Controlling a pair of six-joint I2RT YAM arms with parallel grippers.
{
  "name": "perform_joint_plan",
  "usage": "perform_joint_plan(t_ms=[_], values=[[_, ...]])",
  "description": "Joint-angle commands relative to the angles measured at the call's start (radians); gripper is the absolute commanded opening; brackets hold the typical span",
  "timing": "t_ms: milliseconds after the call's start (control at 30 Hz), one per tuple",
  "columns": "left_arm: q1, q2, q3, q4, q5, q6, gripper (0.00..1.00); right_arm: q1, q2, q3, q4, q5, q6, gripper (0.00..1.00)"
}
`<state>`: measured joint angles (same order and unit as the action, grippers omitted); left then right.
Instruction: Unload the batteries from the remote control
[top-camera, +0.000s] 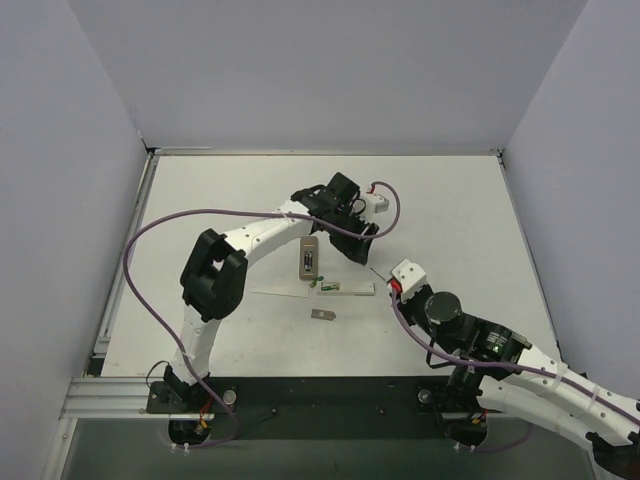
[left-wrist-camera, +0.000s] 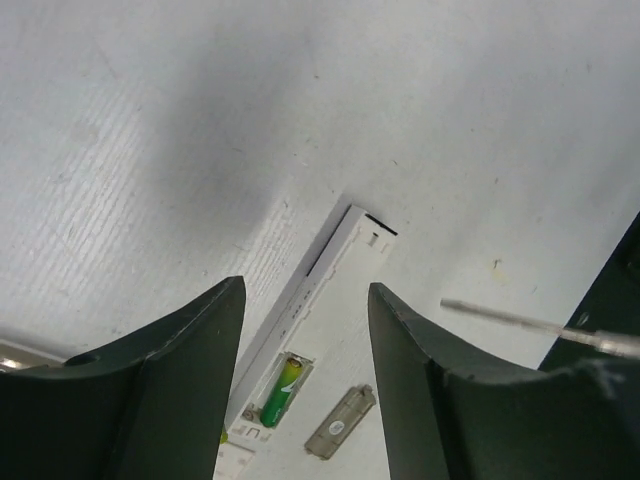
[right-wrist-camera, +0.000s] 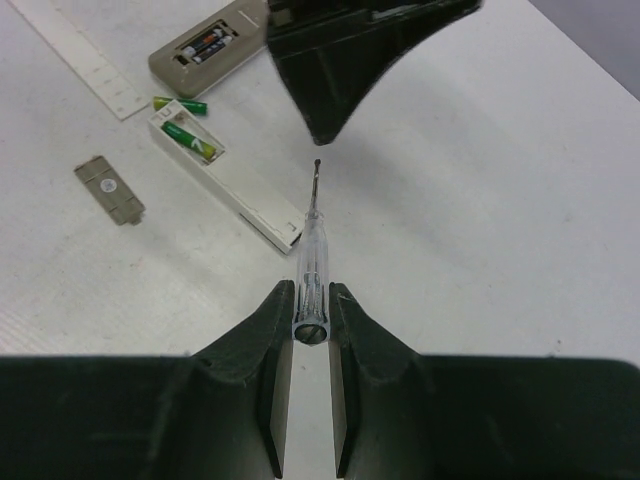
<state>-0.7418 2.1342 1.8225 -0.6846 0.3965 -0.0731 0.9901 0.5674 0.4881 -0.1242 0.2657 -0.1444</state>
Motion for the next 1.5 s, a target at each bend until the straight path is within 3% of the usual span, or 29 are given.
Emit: perform_joint_plan(t_ms=[0,133,300,1167,1467], values=[[-0.045,-0.109,-0.081,0.063,0.054,0.312,0.63,0.007,-0.053,0.014,-0.067,0.179,0.078,0.0],[-0.079,-0.134,-0.101,0.051,0.021,0.491,0.65,0.009,-0.147,0.006,-0.091,0.227,0.104,0.0],[-0.084,-0.074,-0.062,-0.045,0.042,0.598,0.66,0.009,-0.227,0.013,-0.121,0.266,0.111,0.0],[-0.168,0.058,-0.089,-0.058,-0.113,0.653,0.7,0.009,-0.279,0.015,-0.149,0.33,0.095,0.0],[-0.171,0.089,-0.038,-0.078,-0.14,0.622,0.58,0.009,-0.294,0.014,-0.149,0.333,0.094,0.0]])
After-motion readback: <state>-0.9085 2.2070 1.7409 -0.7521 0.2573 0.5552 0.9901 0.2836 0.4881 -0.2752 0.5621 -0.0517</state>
